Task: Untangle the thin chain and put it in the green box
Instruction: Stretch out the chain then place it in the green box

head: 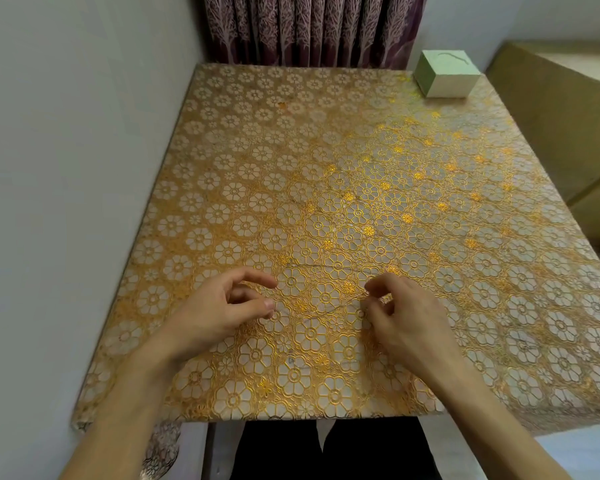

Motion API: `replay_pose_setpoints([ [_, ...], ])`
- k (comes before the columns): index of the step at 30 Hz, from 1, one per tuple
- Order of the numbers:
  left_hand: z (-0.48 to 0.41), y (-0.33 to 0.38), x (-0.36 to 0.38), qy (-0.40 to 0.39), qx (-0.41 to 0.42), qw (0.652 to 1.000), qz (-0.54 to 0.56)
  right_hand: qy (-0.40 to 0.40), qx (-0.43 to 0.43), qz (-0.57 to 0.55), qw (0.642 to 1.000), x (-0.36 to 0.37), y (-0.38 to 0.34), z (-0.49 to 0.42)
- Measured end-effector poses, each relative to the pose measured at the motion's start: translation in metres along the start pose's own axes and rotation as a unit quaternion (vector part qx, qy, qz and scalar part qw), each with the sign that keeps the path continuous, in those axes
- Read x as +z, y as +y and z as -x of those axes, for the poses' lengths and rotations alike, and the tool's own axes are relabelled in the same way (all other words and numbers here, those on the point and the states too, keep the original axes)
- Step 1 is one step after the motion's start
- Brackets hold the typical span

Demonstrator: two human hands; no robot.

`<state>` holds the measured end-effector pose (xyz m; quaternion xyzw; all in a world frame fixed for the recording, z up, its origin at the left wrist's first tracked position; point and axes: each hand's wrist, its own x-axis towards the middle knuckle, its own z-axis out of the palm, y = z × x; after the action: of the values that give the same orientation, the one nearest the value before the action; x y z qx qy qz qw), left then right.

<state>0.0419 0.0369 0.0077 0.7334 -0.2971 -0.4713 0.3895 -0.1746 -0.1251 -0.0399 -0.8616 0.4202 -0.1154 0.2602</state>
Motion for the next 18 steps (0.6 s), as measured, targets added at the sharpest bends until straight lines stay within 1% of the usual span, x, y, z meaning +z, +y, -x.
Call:
replay_pose_setpoints([
  [3, -0.001, 0.002, 0.009, 0.006, 0.016, 1.0, 0.018, 0.0, -0.018, 0.027, 0.999, 0.002, -0.001, 0.005],
  [10, -0.001, 0.005, 0.017, 0.004, 0.034, 0.998, 0.06, 0.023, 0.026, 0.023, 0.999, -0.005, 0.0, 0.008],
  [13, 0.0, 0.004, 0.015, 0.005, 0.026, 0.997, 0.075, 0.02, 0.04, 0.057, 0.997, -0.01, 0.004, 0.009],
  [15, 0.0, 0.004, 0.014, 0.0, 0.025, 0.998, 0.062, 0.025, 0.041, 0.074, 0.996, -0.012, 0.004, 0.012],
  [17, 0.001, 0.005, 0.015, -0.01, 0.025, 0.999, 0.046, 0.03, 0.016, 0.033, 0.999, -0.015, -0.003, 0.016],
  [18, 0.001, 0.006, 0.017, -0.02, 0.024, 0.999, 0.039, 0.012, 0.002, -0.026, 1.0, -0.015, -0.009, 0.017],
])
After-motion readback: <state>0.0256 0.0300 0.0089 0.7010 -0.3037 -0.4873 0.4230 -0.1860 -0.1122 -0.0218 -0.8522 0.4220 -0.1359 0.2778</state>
